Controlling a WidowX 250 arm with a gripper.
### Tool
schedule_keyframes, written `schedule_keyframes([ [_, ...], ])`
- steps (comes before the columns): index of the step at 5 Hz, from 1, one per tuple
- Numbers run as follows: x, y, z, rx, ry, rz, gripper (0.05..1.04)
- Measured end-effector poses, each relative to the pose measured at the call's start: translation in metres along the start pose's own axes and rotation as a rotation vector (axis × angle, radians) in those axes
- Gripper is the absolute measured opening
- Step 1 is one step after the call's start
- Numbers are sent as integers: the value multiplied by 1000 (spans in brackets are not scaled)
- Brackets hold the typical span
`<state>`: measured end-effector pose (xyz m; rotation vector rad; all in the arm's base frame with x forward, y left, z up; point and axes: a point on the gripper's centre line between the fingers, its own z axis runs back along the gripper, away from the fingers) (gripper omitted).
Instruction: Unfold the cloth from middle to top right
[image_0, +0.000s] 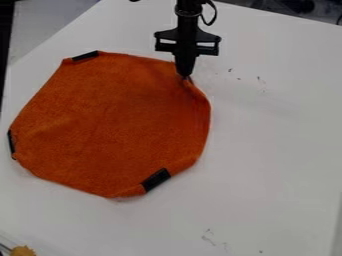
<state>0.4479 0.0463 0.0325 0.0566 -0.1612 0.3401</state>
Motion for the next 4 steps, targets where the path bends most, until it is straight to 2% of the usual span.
schedule_keyframes([
  [2,3,-11,-4,-20,2,-20,91],
  [3,1,-15,-7,-19,7,-22,255],
  [4,3,-26,-3,-25,14,-43,525],
])
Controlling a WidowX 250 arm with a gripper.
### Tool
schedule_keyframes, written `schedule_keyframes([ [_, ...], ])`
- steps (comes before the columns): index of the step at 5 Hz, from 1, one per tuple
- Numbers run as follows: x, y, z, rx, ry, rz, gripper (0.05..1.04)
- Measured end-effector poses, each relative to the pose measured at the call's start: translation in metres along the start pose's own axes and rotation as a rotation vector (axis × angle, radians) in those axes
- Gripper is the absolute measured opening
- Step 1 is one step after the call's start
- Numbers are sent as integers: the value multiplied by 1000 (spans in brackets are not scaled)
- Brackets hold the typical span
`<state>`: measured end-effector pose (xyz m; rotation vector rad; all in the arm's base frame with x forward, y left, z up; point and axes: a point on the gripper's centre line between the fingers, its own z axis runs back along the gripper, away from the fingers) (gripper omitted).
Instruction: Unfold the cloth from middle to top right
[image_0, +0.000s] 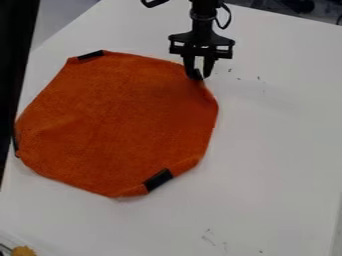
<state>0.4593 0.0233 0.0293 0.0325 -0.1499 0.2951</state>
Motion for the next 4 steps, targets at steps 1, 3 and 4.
schedule_keyframes([
  [1,1,-13,-3,-10,19,-11,828],
  [3,13,-46,20,61,-6,-148,1003],
  [4,13,-35,22,139,2,-186,999],
])
